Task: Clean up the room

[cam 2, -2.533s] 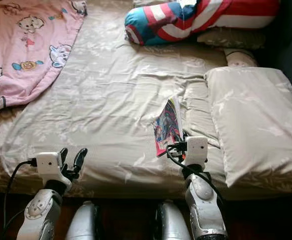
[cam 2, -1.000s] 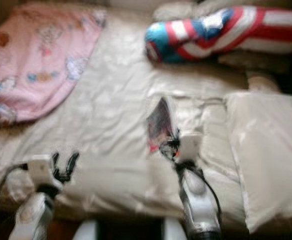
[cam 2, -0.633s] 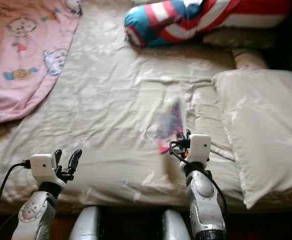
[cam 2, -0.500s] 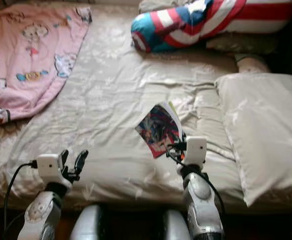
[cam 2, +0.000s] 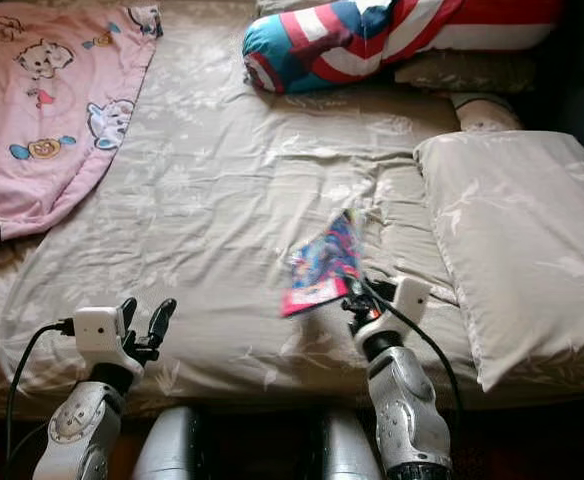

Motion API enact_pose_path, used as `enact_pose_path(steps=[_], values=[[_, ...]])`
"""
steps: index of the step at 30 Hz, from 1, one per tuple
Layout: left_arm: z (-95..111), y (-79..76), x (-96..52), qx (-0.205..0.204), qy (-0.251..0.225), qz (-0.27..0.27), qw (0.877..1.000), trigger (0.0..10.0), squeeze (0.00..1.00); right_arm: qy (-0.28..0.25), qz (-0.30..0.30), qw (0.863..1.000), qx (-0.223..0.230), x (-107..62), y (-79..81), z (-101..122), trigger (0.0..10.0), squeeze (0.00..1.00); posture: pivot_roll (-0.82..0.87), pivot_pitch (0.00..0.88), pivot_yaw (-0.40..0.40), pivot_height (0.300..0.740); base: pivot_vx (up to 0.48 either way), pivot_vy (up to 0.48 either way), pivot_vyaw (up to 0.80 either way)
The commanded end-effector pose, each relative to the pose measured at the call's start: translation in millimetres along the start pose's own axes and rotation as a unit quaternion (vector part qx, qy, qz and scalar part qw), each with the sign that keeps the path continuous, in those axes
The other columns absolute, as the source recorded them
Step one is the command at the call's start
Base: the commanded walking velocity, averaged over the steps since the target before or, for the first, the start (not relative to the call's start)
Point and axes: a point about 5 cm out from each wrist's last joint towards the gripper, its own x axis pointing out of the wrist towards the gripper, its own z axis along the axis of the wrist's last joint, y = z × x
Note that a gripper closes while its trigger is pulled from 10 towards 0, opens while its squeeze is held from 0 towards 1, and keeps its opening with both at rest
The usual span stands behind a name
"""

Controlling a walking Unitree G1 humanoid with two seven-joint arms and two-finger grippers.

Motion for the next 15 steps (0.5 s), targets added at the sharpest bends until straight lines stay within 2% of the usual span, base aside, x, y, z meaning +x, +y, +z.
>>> enact_pose_path(steps=[1,2,5,7,9,11,12,14,15], values=[[-1.9,0.6,-2.6,0.004,0.01,-0.002,1.0,10.0,0.0,-0.021,0.04,0.999,0.025,-0.1,10.5,7.7,10.0,0.0,0.07,0.218,-0.056,0.639,0.0,0.0,0.0],[-1.4,0.5,-2.2,0.005,0.01,-0.004,1.0,10.0,0.0,-0.012,0.043,0.998,0.044,-0.8,5.4,5.8,10.0,0.0,0.07,0.218,-0.052,0.639,0.0,0.0,0.0],[-0.9,0.7,-2.3,0.007,0.011,-0.007,1.0,10.0,0.0,0.005,0.043,0.997,0.058,-1.5,-3.9,1.0,10.0,0.0,0.07,0.221,-0.046,0.639,0.0,0.0,0.0],[-0.6,1.8,-2.7,0.008,0.012,-0.009,1.0,10.0,0.0,0.025,0.024,0.998,0.059,0.3,-16.8,-6.5,10.0,0.0,0.07,0.229,-0.035,0.639,0.0,0.0,0.0],[-1.3,1.7,-3.9,0.01,0.017,-0.014,1.0,10.0,0.0,0.053,-0.033,0.997,0.047,2.5,-38.9,-18.3,10.0,0.0,0.07,0.238,-0.026,0.639,0.0,0.0,0.0],[-2.0,-0.1,-6.1,0.012,0.021,-0.02,1.0,10.0,0.0,0.065,-0.088,0.992,0.057,2.8,-58.1,-24.8,10.0,0.0,0.08,0.251,-0.017,0.639,0.0,0.0,0.0],[-2.0,-0.1,-6.1,0.012,0.021,-0.02,1.0,10.0,0.0,0.065,-0.088,0.992,0.057,2.8,-58.1,-24.8,10.0,0.0,0.08,0.251,-0.017,0.639,0.0,0.0,0.0],[-2.0,-0.4,-7.9,0.014,0.024,-0.023,0.999,10.0,0.0,0.072,-0.132,0.987,0.064,2.4,-70.3,-26.1,10.0,0.0,0.09,0.26,-0.009,0.639,0.0,0.0,0.0],[-1.9,0.6,-10.1,0.018,0.027,-0.026,0.999,10.0,0.0,0.086,-0.172,0.98,0.044,0.9,-80.3,-26.5,10.0,0.0,0.1,0.269,-0.003,0.639,0.0,0.0,0.0]])
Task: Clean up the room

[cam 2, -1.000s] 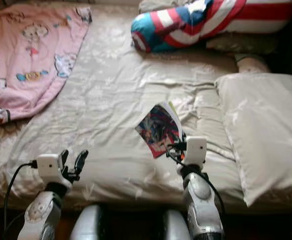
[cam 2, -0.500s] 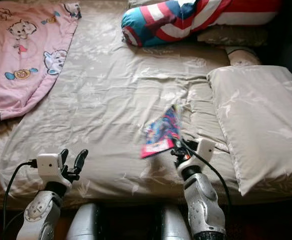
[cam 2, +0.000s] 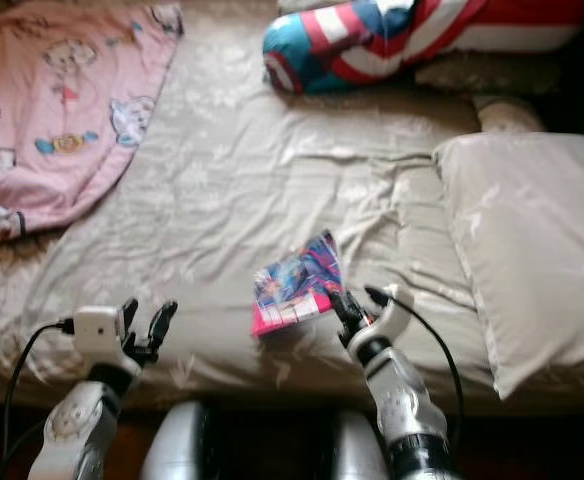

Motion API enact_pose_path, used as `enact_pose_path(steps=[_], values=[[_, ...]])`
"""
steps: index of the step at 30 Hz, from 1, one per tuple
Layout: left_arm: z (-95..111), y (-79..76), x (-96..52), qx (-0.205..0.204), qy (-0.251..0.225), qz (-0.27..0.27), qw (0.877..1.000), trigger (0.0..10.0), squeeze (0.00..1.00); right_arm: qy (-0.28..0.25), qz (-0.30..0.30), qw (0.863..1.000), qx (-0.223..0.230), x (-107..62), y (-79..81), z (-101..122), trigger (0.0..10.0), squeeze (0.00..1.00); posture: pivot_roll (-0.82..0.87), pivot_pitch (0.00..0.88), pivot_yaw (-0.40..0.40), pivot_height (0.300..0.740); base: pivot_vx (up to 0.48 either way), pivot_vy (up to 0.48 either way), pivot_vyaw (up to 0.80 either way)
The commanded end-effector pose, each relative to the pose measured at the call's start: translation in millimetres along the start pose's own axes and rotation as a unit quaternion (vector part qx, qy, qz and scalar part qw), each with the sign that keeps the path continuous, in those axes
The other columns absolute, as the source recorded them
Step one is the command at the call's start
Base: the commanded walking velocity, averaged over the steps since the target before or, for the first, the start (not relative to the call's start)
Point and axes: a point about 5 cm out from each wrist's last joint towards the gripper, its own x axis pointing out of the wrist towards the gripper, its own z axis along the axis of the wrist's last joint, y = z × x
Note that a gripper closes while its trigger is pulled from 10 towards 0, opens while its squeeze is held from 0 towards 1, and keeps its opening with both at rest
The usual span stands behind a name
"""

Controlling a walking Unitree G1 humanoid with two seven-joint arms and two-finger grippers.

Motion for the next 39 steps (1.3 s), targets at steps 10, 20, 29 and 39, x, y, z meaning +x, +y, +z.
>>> enact_pose_path(steps=[10,20,29,39], values=[[1.5,5.6,-12.7,0.02,0.024,-0.012,0.999,10.0,0.0,-0.021,-0.121,0.992,-0.005,-0.2,-30.7,16.5,10.0,0.0,0.12,0.326,0.029,0.639,0.0,0.0,0.0],[1.6,3.8,-20.3,0.021,0.037,-0.015,0.999,10.0,0.0,-0.028,-0.194,0.978,0.063,-14.6,-53.5,-0.3,10.0,0.0,0.14,0.367,0.042,0.639,0.0,0.0,0.0],[5.8,5.6,-17.7,0.025,0.037,-0.013,0.999,10.0,0.0,-0.043,-0.197,0.977,0.074,-13.0,-54.5,11.5,10.0,0.59,0.15,0.372,0.041,0.639,0.0,0.0,0.0],[6.2,3.0,-16.5,0.023,0.037,-0.015,0.999,10.0,0.0,-0.055,-0.205,0.975,0.059,-13.8,-58.0,26.5,10.0,0.3,0.15,0.373,0.044,0.639,0.0,0.0,0.0]])
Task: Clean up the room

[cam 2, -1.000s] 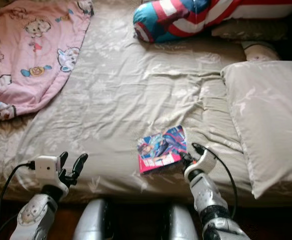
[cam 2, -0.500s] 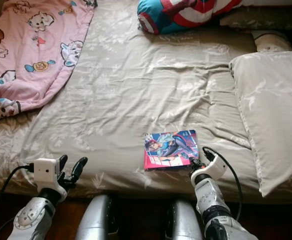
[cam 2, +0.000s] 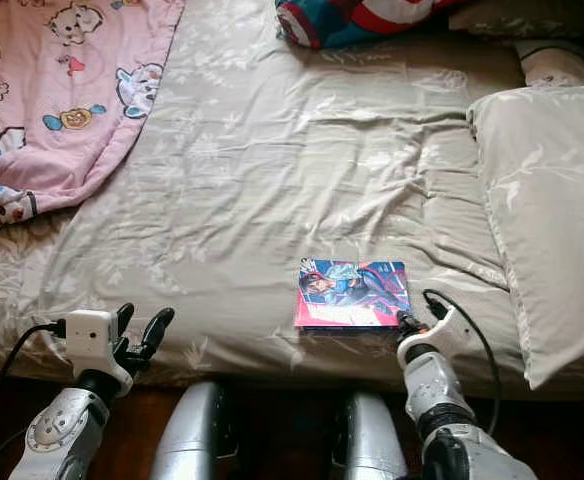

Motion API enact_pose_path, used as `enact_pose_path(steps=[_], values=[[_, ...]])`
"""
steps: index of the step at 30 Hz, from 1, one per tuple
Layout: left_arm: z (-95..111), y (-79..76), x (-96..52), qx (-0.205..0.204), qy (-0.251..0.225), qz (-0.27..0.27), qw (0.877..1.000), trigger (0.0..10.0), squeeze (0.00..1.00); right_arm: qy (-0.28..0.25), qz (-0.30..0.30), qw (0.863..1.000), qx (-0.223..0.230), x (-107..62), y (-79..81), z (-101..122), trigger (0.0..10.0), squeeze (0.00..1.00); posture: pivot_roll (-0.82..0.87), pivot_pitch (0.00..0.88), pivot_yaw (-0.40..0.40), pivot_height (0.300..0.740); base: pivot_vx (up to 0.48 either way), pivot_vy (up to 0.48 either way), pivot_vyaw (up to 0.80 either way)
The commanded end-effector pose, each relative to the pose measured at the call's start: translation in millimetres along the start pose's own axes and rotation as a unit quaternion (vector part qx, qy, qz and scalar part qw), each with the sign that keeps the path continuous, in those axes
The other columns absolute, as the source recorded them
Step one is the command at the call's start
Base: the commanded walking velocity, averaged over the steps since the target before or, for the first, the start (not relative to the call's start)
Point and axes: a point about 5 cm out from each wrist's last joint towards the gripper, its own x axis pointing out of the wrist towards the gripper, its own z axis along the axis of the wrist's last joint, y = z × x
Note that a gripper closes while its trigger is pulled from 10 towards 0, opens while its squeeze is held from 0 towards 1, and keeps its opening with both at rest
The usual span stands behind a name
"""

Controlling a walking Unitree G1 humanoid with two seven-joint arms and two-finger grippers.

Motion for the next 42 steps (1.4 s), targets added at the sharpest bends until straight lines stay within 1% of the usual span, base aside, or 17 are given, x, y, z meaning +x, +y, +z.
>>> enact_pose_path(steps=[1,7,10,11,12,13,14,15,16,17,19,21,25,30,32,37,42], values=[[-6.0,1.3,-5.4,0.005,0.019,0.002,1.0,10.0,0.0,0.011,-0.017,1.0,0.003,-2.8,-8.2,-8.3,10.0,0.35,0.15,0.373,0.044,0.639,0.0,0.0,0.0],[-5.8,1.3,-4.5,0.005,0.019,0.002,1.0,10.0,0.0,0.014,-0.022,1.0,-0.001,-3.5,-10.5,-9.8,10.0,0.44,0.15,0.37,0.045,0.639,0.0,0.0,0.0],[-5.6,1.1,-3.4,0.004,0.018,0.003,1.0,10.0,0.0,0.008,-0.024,1.0,-0.013,-3.8,-11.5,-8.7,10.0,0.31,0.15,0.361,0.039,0.639,0.0,0.0,0.0],[-5.5,1.2,-3.1,0.004,0.018,0.003,1.0,10.0,0.0,0.005,-0.024,1.0,-0.019,-3.8,-11.5,-7.7,10.0,0.31,0.15,0.361,0.039,0.639,0.0,0.0,0.0],[-5.5,1.4,-2.7,0.004,0.017,0.004,1.0,10.0,0.0,-0.002,-0.022,0.999,-0.037,-3.7,-10.9,-5.7,10.0,0.0,0.14,0.357,0.037,0.639,0.0,0.0,0.0],[-5.5,1.4,-2.3,0.004,0.017,0.004,1.0,10.0,0.0,-0.007,-0.02,0.998,-0.055,-3.6,-10.5,-4.0,10.0,0.0,0.14,0.355,0.035,0.639,0.0,0.0,0.0],[-6.2,1.5,-0.8,0.002,0.015,0.008,1.0,10.0,0.0,-0.029,-0.016,0.992,-0.124,-3.6,-7.9,1.9,10.0,0.0,0.14,0.345,0.029,0.639,0.0,0.0,0.0],[-6.5,1.2,0.6,0.0,0.013,0.01,1.0,10.0,0.0,-0.048,-0.01,0.986,-0.16,-3.5,-4.7,6.9,10.0,0.0,0.14,0.338,0.025,0.639,0.0,0.0,0.0],[-6.5,1.2,0.9,0.0,0.013,0.011,1.0,10.0,0.0,-0.051,-0.008,0.985,-0.165,-3.5,-4.1,7.7,10.0,0.0,0.14,0.338,0.025,0.639,0.0,0.0,0.0],[-6.3,1.6,3.3,-0.003,0.009,0.016,1.0,10.0,0.0,-0.08,0.013,0.976,-0.202,-3.5,3.2,15.8,10.0,0.0,0.13,0.319,0.014,0.639,0.0,0.0,0.0],[-6.3,1.6,4.1,-0.004,0.008,0.017,1.0,10.0,0.0,-0.088,0.019,0.973,-0.211,-3.6,5.4,17.9,10.0,0.0,0.13,0.319,0.014,0.639,0.0,0.0,0.0],[-7.2,1.7,8.5,-0.013,0.004,0.024,1.0,10.0,0.0,-0.121,0.096,0.948,-0.278,-8.0,23.0,19.7,10.0,0.0,0.1,0.293,0.002,0.639,0.0,0.0,0.0],[-9.6,-0.1,11.7,-0.021,0.003,0.025,0.999,10.0,0.0,-0.142,0.143,0.935,-0.291,-16.6,30.3,12.9,10.0,0.0,0.07,0.26,-0.006,0.639,0.0,0.0,0.0],[-12.0,-3.2,15.2,-0.03,0.001,0.026,0.999,10.0,0.0,-0.151,0.154,0.937,-0.274,-25.0,25.2,2.1,10.0,0.0,0.06,0.232,-0.008,0.639,0.0,0.0,0.0],[-15.5,-4.1,17.0,-0.037,0.002,0.032,0.999,10.0,0.0,-0.125,0.135,0.946,-0.268,-27.2,14.8,-15.3,10.0,0.0,0.07,0.209,-0.007,0.654,0.0,0.0,0.0],[-25.7,2.2,17.5,-0.053,0.014,0.051,0.997,10.0,0.0,-0.103,0.125,0.944,-0.286,-30.5,8.9,-27.8,10.0,0.0,0.07,0.186,-0.005,0.679,0.0,0.0,0.0],[-55.5,14.3,12.9,-0.054,0.073,0.07,0.993,10.0,0.0,-0.036,0.09,0.954,-0.283,-35.1,-18.0,-51.2,10.0,0.0,0.07,0.138,0.002,0.704,0.0,0.0,0.0]])
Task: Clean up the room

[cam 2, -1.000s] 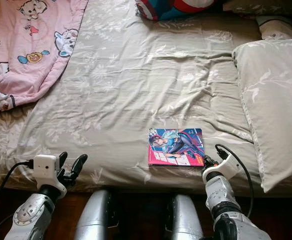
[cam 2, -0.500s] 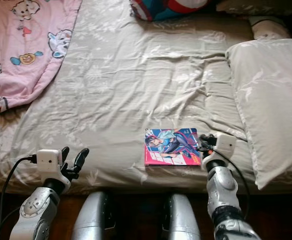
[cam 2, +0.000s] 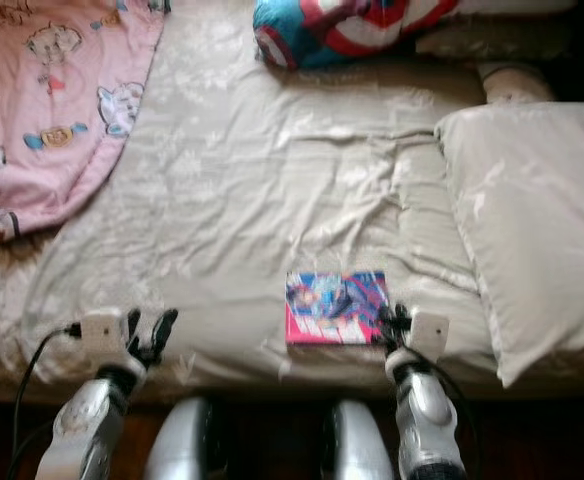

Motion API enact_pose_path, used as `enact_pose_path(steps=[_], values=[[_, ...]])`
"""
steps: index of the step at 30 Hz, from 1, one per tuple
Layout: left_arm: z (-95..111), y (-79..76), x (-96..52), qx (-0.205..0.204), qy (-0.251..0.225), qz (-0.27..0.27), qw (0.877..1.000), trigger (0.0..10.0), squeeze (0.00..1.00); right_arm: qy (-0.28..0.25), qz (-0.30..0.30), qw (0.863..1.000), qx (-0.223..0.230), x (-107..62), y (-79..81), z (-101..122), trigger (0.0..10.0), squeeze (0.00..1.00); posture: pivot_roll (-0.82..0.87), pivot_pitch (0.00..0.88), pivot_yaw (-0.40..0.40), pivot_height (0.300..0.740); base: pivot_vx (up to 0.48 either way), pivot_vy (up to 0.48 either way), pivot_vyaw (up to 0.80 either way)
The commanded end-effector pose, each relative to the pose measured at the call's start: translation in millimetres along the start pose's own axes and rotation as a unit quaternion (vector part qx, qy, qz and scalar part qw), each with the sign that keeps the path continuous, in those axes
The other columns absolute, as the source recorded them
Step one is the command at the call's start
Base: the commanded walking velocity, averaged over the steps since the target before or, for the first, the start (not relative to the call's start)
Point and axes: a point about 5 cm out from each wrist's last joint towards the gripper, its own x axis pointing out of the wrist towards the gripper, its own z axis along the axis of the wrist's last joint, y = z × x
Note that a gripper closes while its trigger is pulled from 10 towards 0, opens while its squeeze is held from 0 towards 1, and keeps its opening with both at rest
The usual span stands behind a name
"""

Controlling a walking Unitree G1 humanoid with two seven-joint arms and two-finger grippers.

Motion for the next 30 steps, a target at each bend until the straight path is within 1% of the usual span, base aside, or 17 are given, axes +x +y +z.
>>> enact_pose_path(steps=[1,3,4,6,7,8,10,12,14,16,17,19,20,22,26,29,30], values=[[-11.5,6.7,-4.0,-0.002,0.021,0.011,1.0,10.0,0.0,0.037,-0.01,0.999,-0.001,-8.7,-5.0,-17.1,10.0,0.0,0.07,0.138,0.002,0.704,0.0,0.0,0.0],[-25.0,9.2,-3.5,-0.003,0.051,0.014,0.999,10.0,0.0,0.072,-0.022,0.997,-0.002,-16.0,-11.4,-30.7,10.0,0.0,0.06,0.115,0.007,0.714,0.0,0.0,0.0],[-25.0,9.2,-3.5,-0.003,0.051,0.014,0.999,10.0,0.0,0.072,-0.022,0.997,-0.002,-16.0,-11.4,-30.7,10.0,0.0,0.06,0.115,0.007,0.714,0.0,0.0,0.0],[-30.8,10.6,-3.9,-0.005,0.063,0.018,0.998,10.0,0.0,0.089,-0.029,0.996,-0.005,-19.8,-14.6,-36.8,10.0,0.0,0.06,0.11,0.007,0.719,0.0,0.0,0.0],[-38.7,12.3,-5.0,-0.006,0.082,0.021,0.996,10.0,0.0,0.108,-0.039,0.993,-0.005,-24.7,-18.8,-44.0,10.0,0.0,0.06,0.099,0.009,0.719,0.0,0.0,0.0],[-38.7,12.3,-5.0,-0.006,0.082,0.021,0.996,10.0,0.0,0.108,-0.039,0.993,-0.005,-24.7,-18.8,-44.0,10.0,0.0,0.06,0.099,0.009,0.719,0.0,0.0,0.0],[-60.6,17.2,-9.2,-0.005,0.143,0.032,0.989,10.0,0.0,0.168,-0.065,0.984,-0.012,-37.1,-26.5,-62.6,10.0,0.0,0.05,0.054,0.014,0.719,0.0,0.0,0.0],[-71.7,19.3,-11.7,-0.003,0.175,0.035,0.984,10.0,0.0,0.198,-0.076,0.977,-0.017,-43.2,-29.6,-71.2,10.0,0.0,0.05,0.05,0.015,0.719,0.0,0.0,0.0],[-71.7,19.3,-11.7,-0.003,0.175,0.035,0.984,10.0,0.0,0.198,-0.076,0.977,-0.017,-43.2,-29.6,-71.2,10.0,0.0,0.05,0.05,0.015,0.719,0.0,0.0,0.0],[-84.2,18.5,-16.4,0.012,0.219,0.029,0.975,10.0,0.0,0.228,-0.09,0.969,-0.019,-49.1,-32.4,-79.1,10.0,0.0,0.04,0.036,0.017,0.719,0.0,0.0,0.0],[-84.2,18.5,-16.4,0.012,0.219,0.029,0.975,10.0,0.0,0.228,-0.09,0.969,-0.019,-49.1,-32.4,-79.1,10.0,0.0,0.04,0.036,0.017,0.719,0.0,0.0,0.0],[-94.9,19.2,-22.2,0.024,0.258,0.032,0.965,10.0,0.0,0.254,-0.113,0.96,-0.015,-56.9,-36.6,-87.2,10.0,0.0,0.03,0.038,0.02,0.719,0.0,0.0,0.0],[-94.9,19.2,-22.2,0.024,0.258,0.032,0.965,10.0,0.0,0.254,-0.113,0.96,-0.015,-56.9,-36.6,-87.2,10.0,0.0,0.03,0.038,0.02,0.719,0.0,0.0,0.0],[-103.1,19.8,-28.3,0.023,0.283,0.04,0.958,10.0,0.0,0.28,-0.128,0.951,-0.011,-66.2,-40.0,-95.8,10.0,0.0,0.04,0.042,0.014,0.719,0.0,0.0,0.0],[-109.1,21.8,-34.2,0.024,0.3,0.05,0.952,10.0,0.0,0.298,-0.108,0.948,-0.026,-71.9,-37.5,-102.2,10.0,0.0,0.05,0.051,0.008,0.719,0.0,0.0,0.0],[-120.6,28.8,-49.4,0.024,0.33,0.065,0.941,10.0,0.0,0.319,-0.109,0.941,-0.033,-85.4,-45.9,-109.9,10.0,0.0,0.04,0.085,0.006,0.719,0.0,0.0,0.0],[-120.6,28.8,-49.4,0.024,0.33,0.065,0.941,10.0,0.0,0.319,-0.109,0.941,-0.033,-85.4,-45.9,-109.9,10.0,0.0,0.04,0.085,0.006,0.719,0.0,0.0,0.0]])
